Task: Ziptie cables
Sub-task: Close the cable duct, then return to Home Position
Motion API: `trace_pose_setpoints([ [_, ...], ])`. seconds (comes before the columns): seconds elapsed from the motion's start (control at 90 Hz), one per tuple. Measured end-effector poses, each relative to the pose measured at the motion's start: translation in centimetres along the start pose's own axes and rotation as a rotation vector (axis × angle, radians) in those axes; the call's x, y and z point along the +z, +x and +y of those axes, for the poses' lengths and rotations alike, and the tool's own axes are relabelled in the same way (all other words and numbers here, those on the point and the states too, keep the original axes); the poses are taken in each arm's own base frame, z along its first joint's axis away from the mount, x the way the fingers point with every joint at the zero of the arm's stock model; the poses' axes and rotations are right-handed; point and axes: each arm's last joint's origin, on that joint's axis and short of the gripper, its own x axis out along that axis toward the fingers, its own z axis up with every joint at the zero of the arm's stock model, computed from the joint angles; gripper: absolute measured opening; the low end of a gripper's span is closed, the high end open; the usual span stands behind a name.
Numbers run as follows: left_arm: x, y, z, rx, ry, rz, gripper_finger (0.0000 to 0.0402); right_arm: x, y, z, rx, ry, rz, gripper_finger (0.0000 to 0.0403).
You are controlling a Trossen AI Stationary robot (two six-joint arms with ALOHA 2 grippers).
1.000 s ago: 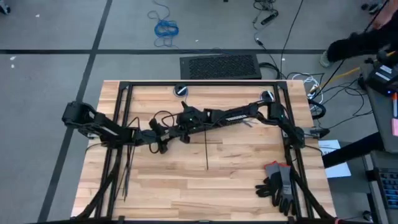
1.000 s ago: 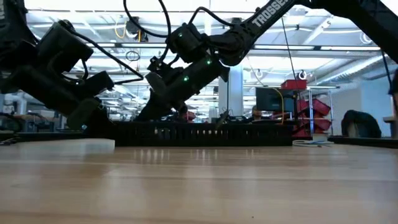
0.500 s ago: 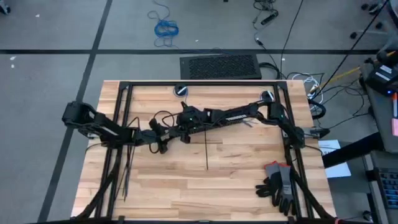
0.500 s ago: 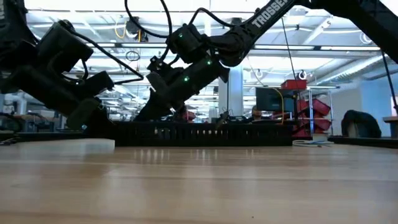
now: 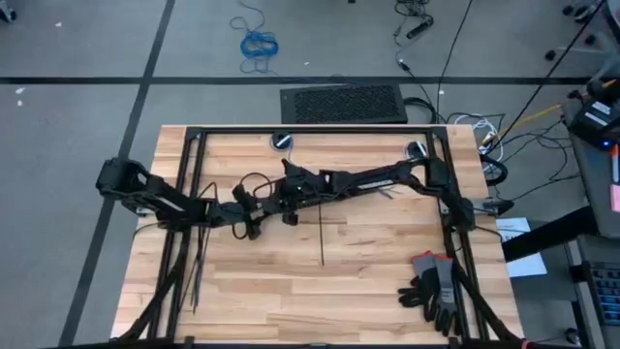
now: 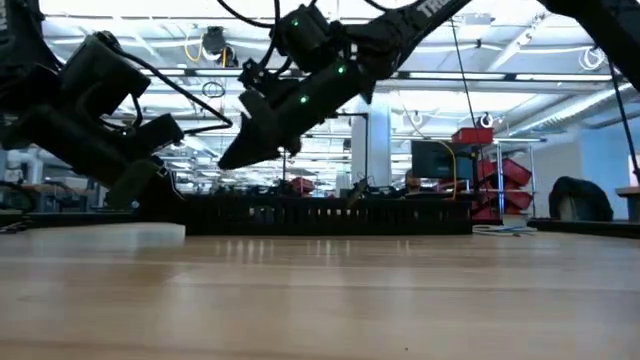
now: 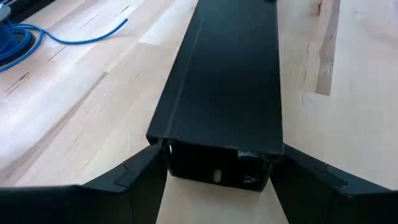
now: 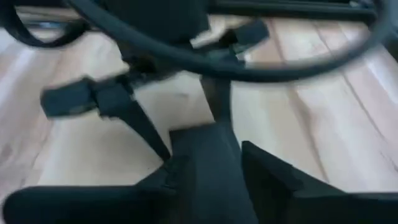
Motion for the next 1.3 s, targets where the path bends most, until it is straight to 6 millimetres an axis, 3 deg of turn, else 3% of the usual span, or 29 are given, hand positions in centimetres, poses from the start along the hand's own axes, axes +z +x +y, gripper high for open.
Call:
trace_pose_setpoints([
  [0.178,0.9,-0.8,-0.1,-0.026,0.006,-0.044,0.0257,2.5,-3.4,1.3,0.005,-0.033,-0.014,0.0145],
  [0.4,1.5,-1.3,-0.1,-0.036,0.008,0.044,0.0276,4.3,-7.0,2.5,-0.082,-0.084,0.001,0.0142],
  [0.567,1.3,-1.3,-0.1,-0.074,-0.056,0.267,0.0305,4.4,-8.9,2.3,-0.104,-0.056,0.067,0.0142],
  [0.756,3.3,-2.1,-1.0,-0.186,-0.083,0.4,0.0324,4.2,-10.9,3.7,-0.145,-0.064,0.158,0.0142],
  [0.933,7.3,-4.8,-2.4,-0.26,-0.044,0.222,0.0325,5.3,-15.2,5.0,-0.215,-0.099,0.164,0.0141],
  [1.089,10.9,-9.2,-2.0,-0.232,0.021,-0.079,0.0325,5.9,-21.1,5.2,-0.244,-0.073,0.063,0.0141],
  [1.2,12.1,-12.4,-0.6,-0.202,0.038,-0.254,0.0325,4.7,-25.3,5.1,-0.271,-0.031,-0.001,0.0141],
  [1.3,11.9,-14.5,0.9,-0.185,0.022,-0.324,0.0325,2.7,-28.4,4.8,-0.282,0.026,-0.055,0.0141],
])
